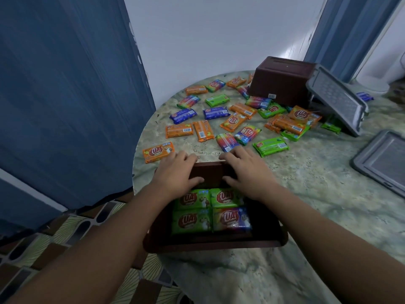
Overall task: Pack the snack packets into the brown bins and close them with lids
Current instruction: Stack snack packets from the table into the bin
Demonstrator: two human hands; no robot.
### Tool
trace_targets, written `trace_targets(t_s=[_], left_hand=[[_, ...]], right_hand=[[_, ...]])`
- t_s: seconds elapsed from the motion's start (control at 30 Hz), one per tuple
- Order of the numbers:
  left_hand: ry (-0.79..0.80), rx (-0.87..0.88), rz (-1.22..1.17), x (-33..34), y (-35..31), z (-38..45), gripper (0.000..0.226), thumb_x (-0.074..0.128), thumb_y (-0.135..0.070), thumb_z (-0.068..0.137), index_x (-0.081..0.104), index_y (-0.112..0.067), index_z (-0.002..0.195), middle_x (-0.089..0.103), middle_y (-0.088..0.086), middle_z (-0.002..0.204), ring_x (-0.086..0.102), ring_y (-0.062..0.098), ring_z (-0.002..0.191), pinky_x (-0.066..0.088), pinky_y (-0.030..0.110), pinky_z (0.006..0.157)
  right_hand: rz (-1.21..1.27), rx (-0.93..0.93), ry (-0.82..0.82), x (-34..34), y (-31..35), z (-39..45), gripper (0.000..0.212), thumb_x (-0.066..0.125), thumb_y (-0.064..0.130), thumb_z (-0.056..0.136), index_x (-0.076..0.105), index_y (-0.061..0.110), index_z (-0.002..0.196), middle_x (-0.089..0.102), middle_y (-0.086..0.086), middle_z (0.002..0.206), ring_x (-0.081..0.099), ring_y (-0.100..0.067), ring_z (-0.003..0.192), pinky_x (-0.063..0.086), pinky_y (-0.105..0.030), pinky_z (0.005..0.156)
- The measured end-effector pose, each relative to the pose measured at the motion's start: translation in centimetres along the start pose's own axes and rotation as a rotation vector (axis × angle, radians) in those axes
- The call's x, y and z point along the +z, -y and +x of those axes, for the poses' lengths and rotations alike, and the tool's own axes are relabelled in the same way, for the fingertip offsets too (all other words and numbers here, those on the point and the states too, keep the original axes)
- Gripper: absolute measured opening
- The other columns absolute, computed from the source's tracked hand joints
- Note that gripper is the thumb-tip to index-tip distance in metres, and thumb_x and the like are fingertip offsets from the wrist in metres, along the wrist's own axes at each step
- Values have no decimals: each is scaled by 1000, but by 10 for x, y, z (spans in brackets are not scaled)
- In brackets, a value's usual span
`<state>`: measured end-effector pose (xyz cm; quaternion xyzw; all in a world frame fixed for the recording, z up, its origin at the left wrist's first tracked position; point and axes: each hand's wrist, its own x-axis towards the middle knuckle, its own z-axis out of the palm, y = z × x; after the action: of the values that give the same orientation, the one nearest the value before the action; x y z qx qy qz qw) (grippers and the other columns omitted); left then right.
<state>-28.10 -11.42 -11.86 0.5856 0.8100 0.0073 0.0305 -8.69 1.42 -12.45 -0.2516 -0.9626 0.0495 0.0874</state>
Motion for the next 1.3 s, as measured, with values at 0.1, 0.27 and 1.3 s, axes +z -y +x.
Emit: trace_targets(t_s=[0.1,0.27,1.3], left_hand=[[-12,28,17,12,9,-2,36,52,-57,98,45,-31,122,58,-5,116,53,21,114,41,41,94],[-79,61,25,17,16,1,28,48,-52,101,46,-30,119,58,-6,112,52,20,109,40,40,88],[-181,81,-129,18,89,33,58,58,-51,94,41,-27,143,54,0,122,50,21,115,44,40,97]], right_hand=[[3,6,56,7,-5,3,44,60,40,98,41,37,138,54,2,128,50,-23,117,41,-40,97],[55,13,49,10,-7,14,33,56,35,102,45,38,132,57,2,120,52,-24,111,42,-42,94],[77,74,56,25,23,79,37,53,36,102,42,35,138,51,0,125,46,-24,116,39,-44,99]])
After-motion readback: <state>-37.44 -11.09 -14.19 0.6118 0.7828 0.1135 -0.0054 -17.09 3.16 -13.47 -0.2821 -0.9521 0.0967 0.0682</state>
